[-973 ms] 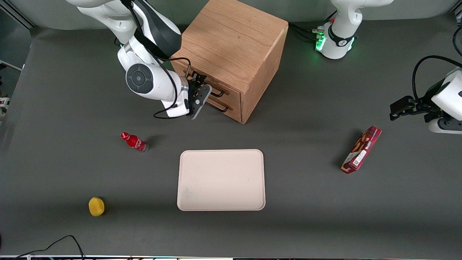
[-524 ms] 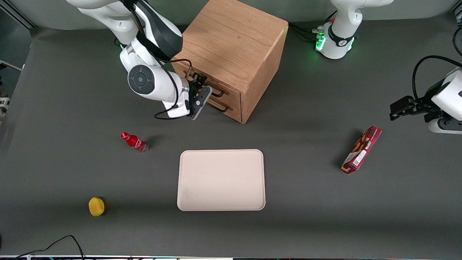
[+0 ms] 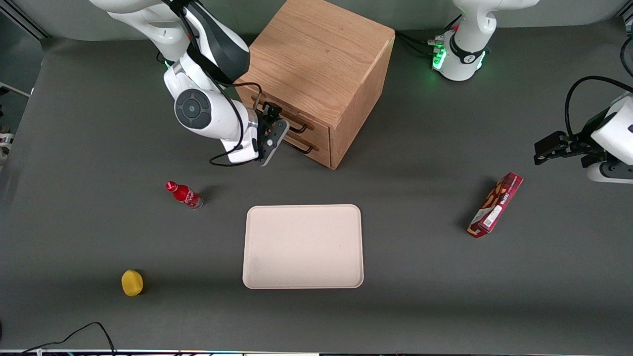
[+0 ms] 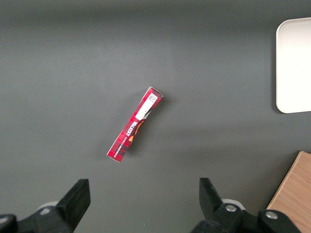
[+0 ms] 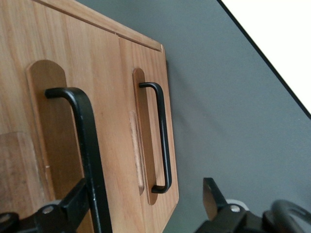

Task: Open upper drawer

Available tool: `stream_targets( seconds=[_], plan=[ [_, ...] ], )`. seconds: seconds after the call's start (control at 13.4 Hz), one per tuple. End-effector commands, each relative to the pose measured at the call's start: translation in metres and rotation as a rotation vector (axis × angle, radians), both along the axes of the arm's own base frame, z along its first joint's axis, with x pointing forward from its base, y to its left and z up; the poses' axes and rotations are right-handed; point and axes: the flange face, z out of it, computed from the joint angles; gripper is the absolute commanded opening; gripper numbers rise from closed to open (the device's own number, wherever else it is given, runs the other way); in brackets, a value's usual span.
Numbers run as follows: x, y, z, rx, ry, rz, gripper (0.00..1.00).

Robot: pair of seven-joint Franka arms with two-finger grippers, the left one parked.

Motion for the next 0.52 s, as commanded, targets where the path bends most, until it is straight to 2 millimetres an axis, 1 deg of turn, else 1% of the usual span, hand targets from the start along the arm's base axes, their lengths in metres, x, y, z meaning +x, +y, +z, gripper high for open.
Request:
stream_targets(
  seconds=[0.0,0.15,0.45],
  plan=[
    [0.003,-0.005,0.001,-0.007,-0.035,0.025,1.00],
    [0.008,-0.011,0.001,-0.017,-0.045,0.021,1.00],
    [0.019,-0.016,0.004,-0.024,-0.064,0.021,1.00]
  ],
)
